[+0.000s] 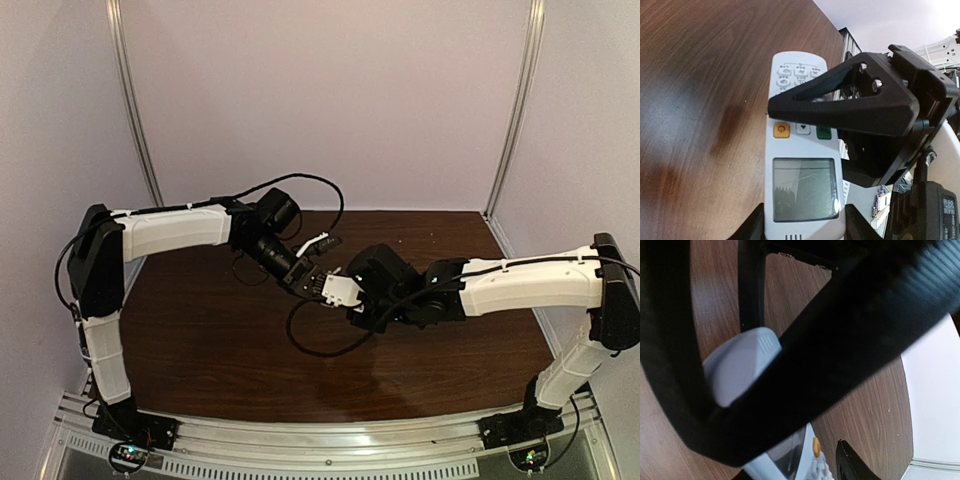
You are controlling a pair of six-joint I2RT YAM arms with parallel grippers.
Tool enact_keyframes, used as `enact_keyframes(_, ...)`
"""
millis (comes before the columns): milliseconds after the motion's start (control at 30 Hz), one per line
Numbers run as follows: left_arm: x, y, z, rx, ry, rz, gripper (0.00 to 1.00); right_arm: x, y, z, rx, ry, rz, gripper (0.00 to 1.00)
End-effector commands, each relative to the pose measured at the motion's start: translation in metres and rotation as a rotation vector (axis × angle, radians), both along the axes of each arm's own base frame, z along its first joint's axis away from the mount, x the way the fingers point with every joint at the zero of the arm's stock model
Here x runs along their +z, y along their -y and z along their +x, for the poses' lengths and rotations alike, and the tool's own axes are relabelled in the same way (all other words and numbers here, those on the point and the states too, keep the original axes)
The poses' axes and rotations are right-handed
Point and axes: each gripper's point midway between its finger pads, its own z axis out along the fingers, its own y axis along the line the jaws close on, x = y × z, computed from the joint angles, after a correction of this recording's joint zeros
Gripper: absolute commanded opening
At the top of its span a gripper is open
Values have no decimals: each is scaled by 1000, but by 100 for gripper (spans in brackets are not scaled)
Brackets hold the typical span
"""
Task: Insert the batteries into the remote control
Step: Pass from the left arm to the right
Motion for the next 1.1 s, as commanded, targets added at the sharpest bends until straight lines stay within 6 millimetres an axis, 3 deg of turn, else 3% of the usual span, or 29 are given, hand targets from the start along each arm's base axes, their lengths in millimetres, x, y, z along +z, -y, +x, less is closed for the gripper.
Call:
enact_keyframes(0, 12, 13, 1, -24, 3, -55, 15, 1, -13, -6, 63, 24, -36, 51)
enact_keyframes(167, 11, 14, 0, -26, -11, -53, 14, 3, -16, -6, 72, 37, -44, 58)
enact_keyframes(433, 7, 16, 0, -30, -28, -49, 14, 9, -21, -7, 88, 55, -33, 53)
enact_keyframes(800, 8, 17, -2, -41, -38, -61, 16, 15, -21, -11, 107, 63, -12, 17)
enact_keyframes(867, 8, 17, -1, -40, -38, -62, 24, 18, -21, -12, 109, 62, 1, 10)
enact_keyframes(1067, 27, 11, 22, 17, 27, -79, 84, 26, -16, -13, 83, 66, 57, 0)
